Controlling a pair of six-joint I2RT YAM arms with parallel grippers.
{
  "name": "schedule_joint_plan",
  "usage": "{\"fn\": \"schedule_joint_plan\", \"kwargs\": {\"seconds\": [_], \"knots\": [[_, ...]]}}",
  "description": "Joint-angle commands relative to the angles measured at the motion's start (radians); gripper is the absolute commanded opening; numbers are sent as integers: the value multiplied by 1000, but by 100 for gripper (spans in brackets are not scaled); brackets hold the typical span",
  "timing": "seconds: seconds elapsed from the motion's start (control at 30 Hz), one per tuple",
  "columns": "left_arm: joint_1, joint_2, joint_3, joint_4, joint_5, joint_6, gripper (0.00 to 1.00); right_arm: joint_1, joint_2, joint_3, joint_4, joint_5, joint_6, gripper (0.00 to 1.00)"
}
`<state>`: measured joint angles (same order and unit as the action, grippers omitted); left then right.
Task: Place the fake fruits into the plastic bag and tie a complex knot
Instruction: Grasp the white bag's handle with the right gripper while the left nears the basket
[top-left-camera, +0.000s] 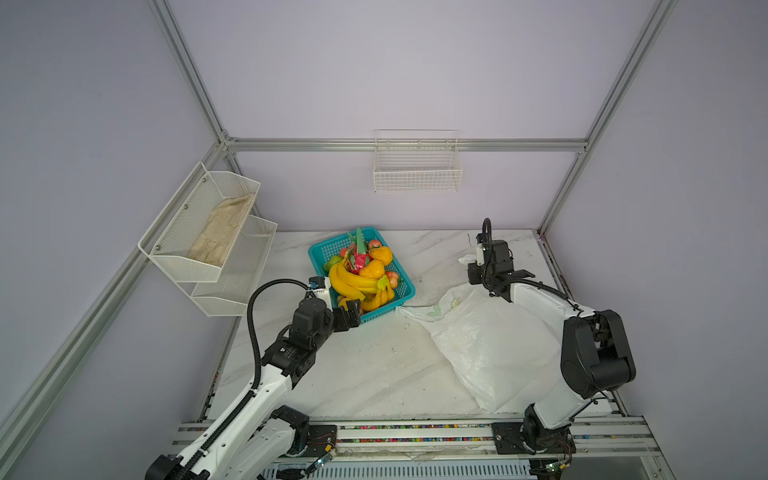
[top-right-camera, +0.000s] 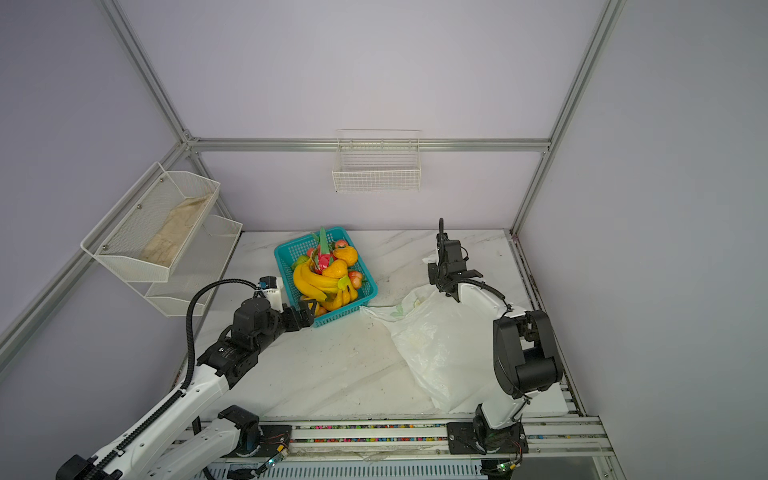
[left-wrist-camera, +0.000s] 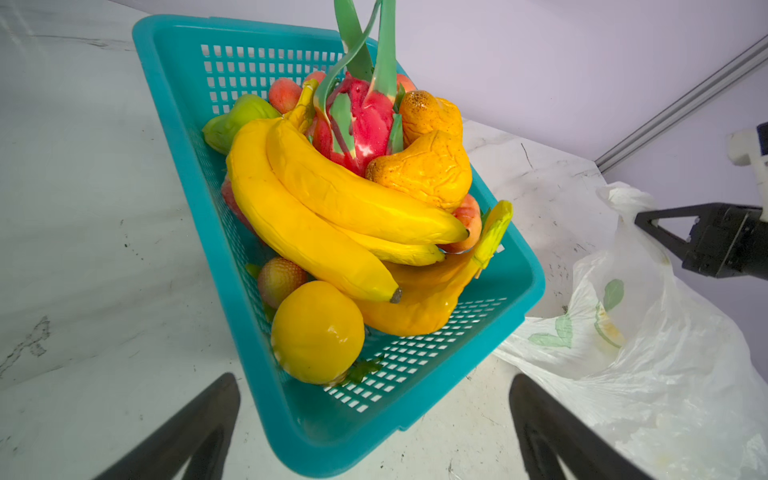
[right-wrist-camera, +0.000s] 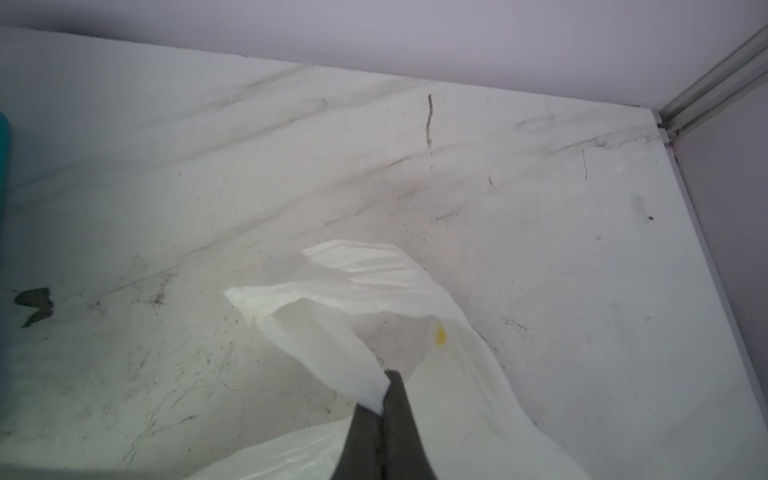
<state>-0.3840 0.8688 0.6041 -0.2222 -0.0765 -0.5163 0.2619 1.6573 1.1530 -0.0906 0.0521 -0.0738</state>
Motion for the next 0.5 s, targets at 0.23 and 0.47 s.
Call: {"fn": "schedule_joint_plan", "kwargs": {"seconds": [0.23, 0.47], "knots": [[-41, 12, 118, -9, 34, 5, 100, 32, 211, 306, -194, -541, -236, 0], [-54, 12, 113, -12, 18, 7, 99, 70, 184, 279, -110, -245, -28, 37]]}}
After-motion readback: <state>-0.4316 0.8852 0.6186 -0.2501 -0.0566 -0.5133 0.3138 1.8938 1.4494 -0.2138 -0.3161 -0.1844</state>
